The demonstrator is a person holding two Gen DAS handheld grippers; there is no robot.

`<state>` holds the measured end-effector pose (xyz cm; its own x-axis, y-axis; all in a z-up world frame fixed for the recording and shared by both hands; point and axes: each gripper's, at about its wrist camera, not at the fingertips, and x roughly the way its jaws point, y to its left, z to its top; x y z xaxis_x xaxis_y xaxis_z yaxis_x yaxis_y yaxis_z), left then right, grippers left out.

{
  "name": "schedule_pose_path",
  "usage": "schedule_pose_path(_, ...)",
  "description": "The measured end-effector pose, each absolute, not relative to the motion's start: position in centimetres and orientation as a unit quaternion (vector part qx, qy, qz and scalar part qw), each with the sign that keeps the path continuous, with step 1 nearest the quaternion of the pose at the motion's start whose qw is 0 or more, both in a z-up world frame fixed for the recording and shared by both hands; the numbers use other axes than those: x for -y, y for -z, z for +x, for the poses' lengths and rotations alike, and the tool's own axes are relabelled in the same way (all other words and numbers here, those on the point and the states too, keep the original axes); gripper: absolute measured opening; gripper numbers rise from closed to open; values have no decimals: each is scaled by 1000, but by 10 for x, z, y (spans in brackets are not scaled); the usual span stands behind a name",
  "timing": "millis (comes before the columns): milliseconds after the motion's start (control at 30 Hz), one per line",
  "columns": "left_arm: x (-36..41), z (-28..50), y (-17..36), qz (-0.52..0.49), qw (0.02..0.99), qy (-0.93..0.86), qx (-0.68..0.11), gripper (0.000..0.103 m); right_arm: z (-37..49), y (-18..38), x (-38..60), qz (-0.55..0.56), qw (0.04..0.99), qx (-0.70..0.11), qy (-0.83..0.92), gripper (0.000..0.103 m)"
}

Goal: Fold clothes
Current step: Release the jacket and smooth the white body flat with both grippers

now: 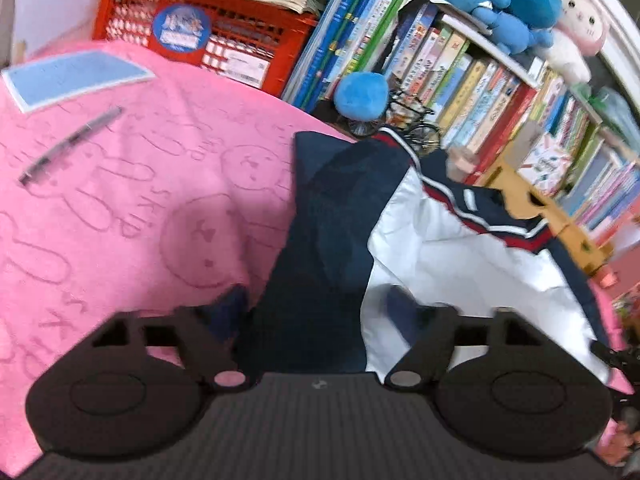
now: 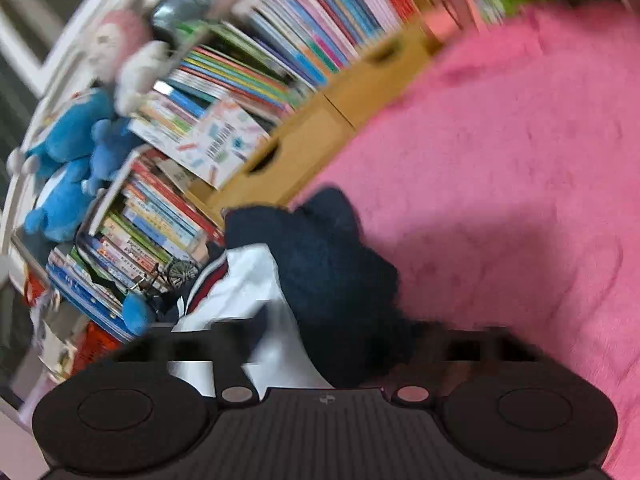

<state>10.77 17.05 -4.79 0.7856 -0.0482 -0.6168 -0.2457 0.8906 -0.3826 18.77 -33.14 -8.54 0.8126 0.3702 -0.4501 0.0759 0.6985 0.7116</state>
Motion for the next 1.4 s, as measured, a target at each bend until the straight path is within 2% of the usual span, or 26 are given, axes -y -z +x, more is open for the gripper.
schedule_pose_path(33, -174, 107, 47, -230, 916, -51, -324, 49, 187, 86, 332, 384, 868, -302, -89, 25)
schedule_pose_path(100, -182, 105, 45, -234, 915, -45, -325, 43, 184, 86, 331, 382, 865, -309, -100, 21)
schedule_pose_path(167, -190, 103, 43, -238, 914, -40, -327, 29, 178, 81, 332, 383, 863, -310, -109, 18)
schedule_pose_path(267, -196, 101, 36, -241, 913, -35, -327, 19, 167, 69, 333, 388, 860, -308, -122, 15)
schedule_pose_path(367, -200, 93, 23, -237, 917, -27, -320, 13, 150, 52, 332, 379, 861, -313, -134, 14)
schedule_pose_path(600, -214, 32, -1, -184, 932, -5, -312, 12, 65, 27, 341, 327, 870, -318, -187, 16)
schedule_pose_path(667, -217, 21, 3, -155, 934, -18, -322, 13, 40, 22, 337, 246, 899, -321, -168, 29)
schedule_pose_path(733, -216, 14, 6, -125, 938, -46, -320, 14, 20, 16, 330, 145, 933, -312, -108, 59)
schedule_pose_path(767, -209, 12, 3, -103, 945, -46, -308, 14, 12, 9, 326, 97, 949, -289, -77, 65)
schedule_pose_path(800, -202, 10, -1, -81, 951, -47, -295, 15, 5, 0, 322, 49, 964, -257, -49, 77)
schedule_pose_path(833, -193, 8, -4, -59, 957, -45, -281, 20, 1, -10, 318, 19, 972, -229, -45, 83)
schedule_pose_path(867, -177, 7, -9, -35, 963, -29, -265, 29, 0, -20, 314, 6, 977, -204, -59, 83)
schedule_pose_path(900, -161, 6, -12, -13, 968, -11, -249, 34, 3, -28, 306, 0, 978, -191, -84, 82)
schedule_pose_path(967, -122, 7, -14, 16, 973, 44, -227, 65, 20, -36, 281, 1, 969, -193, -152, 69)
schedule_pose_path(1000, -105, 8, -12, 22, 972, 72, -222, 68, 33, -35, 262, -1, 961, -204, -185, 52)
schedule_pose_path(1033, -88, 11, -7, 28, 971, 94, -220, 68, 50, -30, 240, -8, 952, -223, -211, 41)
schedule_pose_path(1067, -71, 13, -2, 35, 969, 113, -218, 68, 69, -24, 217, -19, 941, -246, -234, 35)
schedule_pose_path(1100, -58, 17, 4, 45, 968, 123, -215, 68, 89, -17, 193, -38, 931, -267, -247, 21)
schedule_pose_path(1233, -22, 40, 33, 111, 962, 118, -220, 68, 202, 17, 145, -105, 911, -337, -212, 19)
schedule_pose_path(1300, -12, 56, 48, 141, 953, 104, -245, 67, 245, 33, 151, -65, 912, -353, -197, 17)
schedule_pose_path(1400, -26, 65, 51, 111, 949, 114, -273, 67, 276, 48, 156, -39, 922, -333, -195, 17)
